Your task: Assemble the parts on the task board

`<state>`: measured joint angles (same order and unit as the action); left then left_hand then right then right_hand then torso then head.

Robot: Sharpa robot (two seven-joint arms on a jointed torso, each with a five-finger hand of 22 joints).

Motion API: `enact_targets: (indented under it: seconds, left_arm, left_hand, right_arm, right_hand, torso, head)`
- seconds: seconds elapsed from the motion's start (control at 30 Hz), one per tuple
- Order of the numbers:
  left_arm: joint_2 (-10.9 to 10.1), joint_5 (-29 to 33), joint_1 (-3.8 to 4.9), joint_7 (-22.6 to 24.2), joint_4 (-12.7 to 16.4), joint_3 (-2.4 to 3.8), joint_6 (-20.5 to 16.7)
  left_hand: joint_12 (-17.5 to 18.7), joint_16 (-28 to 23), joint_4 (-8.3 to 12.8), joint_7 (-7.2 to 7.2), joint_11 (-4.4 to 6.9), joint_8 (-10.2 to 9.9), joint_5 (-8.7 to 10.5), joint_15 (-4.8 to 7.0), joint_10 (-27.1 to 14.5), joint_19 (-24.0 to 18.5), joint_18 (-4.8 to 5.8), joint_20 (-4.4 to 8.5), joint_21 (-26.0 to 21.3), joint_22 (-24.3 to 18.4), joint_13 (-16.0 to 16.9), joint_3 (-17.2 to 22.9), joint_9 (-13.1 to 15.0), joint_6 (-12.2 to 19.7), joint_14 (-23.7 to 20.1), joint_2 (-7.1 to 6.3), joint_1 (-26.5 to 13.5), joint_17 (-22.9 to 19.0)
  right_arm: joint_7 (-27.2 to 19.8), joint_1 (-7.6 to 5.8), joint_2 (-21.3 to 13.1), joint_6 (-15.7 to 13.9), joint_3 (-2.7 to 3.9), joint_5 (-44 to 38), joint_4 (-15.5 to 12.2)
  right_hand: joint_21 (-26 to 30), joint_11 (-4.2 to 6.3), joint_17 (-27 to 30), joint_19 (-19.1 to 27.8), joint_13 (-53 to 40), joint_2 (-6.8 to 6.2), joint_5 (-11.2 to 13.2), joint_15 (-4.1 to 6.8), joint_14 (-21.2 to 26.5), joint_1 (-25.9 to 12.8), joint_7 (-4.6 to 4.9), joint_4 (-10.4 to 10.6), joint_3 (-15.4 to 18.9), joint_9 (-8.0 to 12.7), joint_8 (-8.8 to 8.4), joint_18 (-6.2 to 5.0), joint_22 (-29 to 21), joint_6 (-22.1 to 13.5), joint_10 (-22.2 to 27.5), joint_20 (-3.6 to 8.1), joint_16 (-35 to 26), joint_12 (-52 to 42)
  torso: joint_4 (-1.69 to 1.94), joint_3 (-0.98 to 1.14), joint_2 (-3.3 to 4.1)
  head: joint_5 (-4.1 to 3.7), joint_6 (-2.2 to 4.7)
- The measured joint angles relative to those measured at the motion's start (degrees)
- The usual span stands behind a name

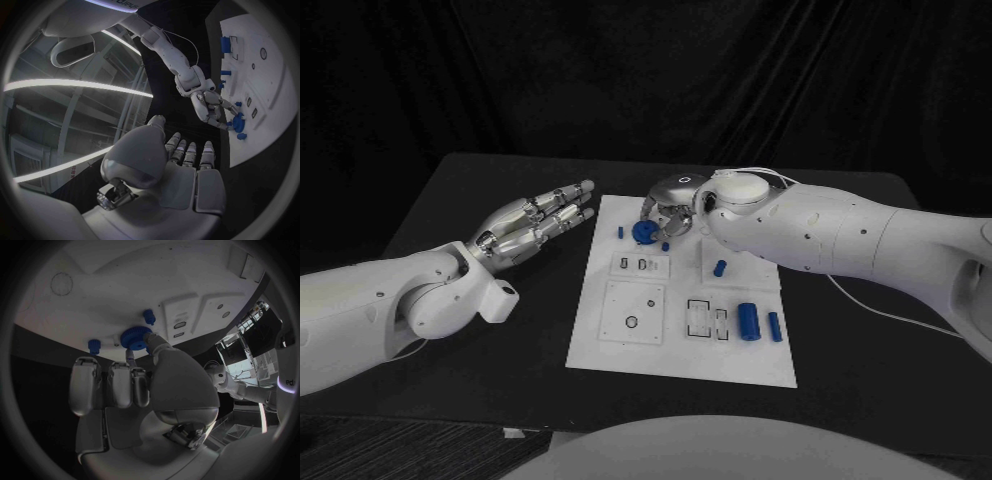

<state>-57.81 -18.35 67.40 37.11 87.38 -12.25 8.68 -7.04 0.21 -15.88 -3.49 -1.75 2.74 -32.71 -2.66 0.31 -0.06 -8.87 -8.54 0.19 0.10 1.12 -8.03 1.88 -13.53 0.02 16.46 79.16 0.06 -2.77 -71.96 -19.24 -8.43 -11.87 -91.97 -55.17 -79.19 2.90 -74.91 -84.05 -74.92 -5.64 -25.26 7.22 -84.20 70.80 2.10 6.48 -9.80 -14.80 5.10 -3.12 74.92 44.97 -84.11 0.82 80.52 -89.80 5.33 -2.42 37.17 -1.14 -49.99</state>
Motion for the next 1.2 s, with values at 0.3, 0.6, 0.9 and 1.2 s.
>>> enact_targets:
  seconds: [0.3,0.6,0.9,1.2]
  left_arm:
    - [0.0,0.0,0.00,-0.2,0.0,0.00,0.2]
    - [0.0,0.0,0.00,-0.4,-0.1,0.00,0.4]
    - [0.0,0.0,0.00,-0.5,-0.1,0.00,0.6]
    - [0.0,0.0,-0.01,-0.7,-0.1,0.00,0.7]
  left_hand:
    - [0.0,0.0,0.0,0.00,0.00,0.0,0.03,0.00,0.0,0.0,0.00,0.00,0.0,0.0,0.0,0.0,0.0,0.0,0.0,0.00,0.0,0.0]
    - [0.0,0.0,0.0,0.00,0.01,0.0,0.03,0.00,0.0,0.0,0.00,0.00,0.0,0.0,0.0,0.0,0.0,0.0,0.0,0.00,0.0,0.0]
    - [0.0,0.0,0.0,0.00,-0.19,0.0,0.03,0.00,0.2,0.0,0.00,0.00,0.0,0.0,0.0,0.0,0.0,0.0,0.0,0.00,0.0,0.0]
    - [-0.2,0.0,0.0,-0.20,-0.40,0.0,0.03,-0.21,0.0,0.0,0.00,0.00,0.0,0.0,0.0,0.0,0.0,0.2,-0.2,0.00,0.0,0.0]
  right_arm:
    - [-0.2,0.41,0.6,-0.2,0.08,0.0,0.5]
    - [-0.3,0.53,1.2,-0.9,0.18,0.0,1.0]
    - [-0.6,0.72,1.4,-2.0,0.14,0.1,1.2]
    - [-1.8,0.95,1.0,-4.5,0.01,0.0,1.1]
  right_hand:
    - [0.0,0.00,0.0,0.0,0.0,0.38,0.6,0.00,0.0,-0.4,0.15,0.0,-0.3,-1.4,1.62,0.00,0.0,3.1,0.0,0.00,0.0,0.0]
    - [0.0,0.00,0.0,0.0,0.0,0.60,1.2,0.00,0.0,-0.1,-0.11,-1.0,-1.3,-3.5,3.93,0.00,0.0,6.6,0.0,0.00,0.0,0.0]
    - [0.0,0.00,0.0,0.0,0.0,0.97,-0.7,0.00,0.0,0.7,0.18,-2.0,-1.5,-3.4,4.80,0.00,0.0,7.0,0.0,0.00,0.0,0.0]
    - [0.0,0.00,0.0,0.0,0.0,0.96,-5.4,0.00,0.0,0.7,0.61,-2.5,-1.7,-3.4,4.85,0.00,0.0,7.4,0.0,0.00,0.2,0.0]
  torso:
    - [-0.04,-0.02,-0.02]
    - [-0.03,-0.02,-0.02]
    - [-0.04,-0.01,-0.02]
    - [-0.04,-0.01,-0.03]
  head:
    - [0.01,0.00]
    - [-0.01,0.00]
    - [0.16,-0.01]
    - [0.32,-0.01]
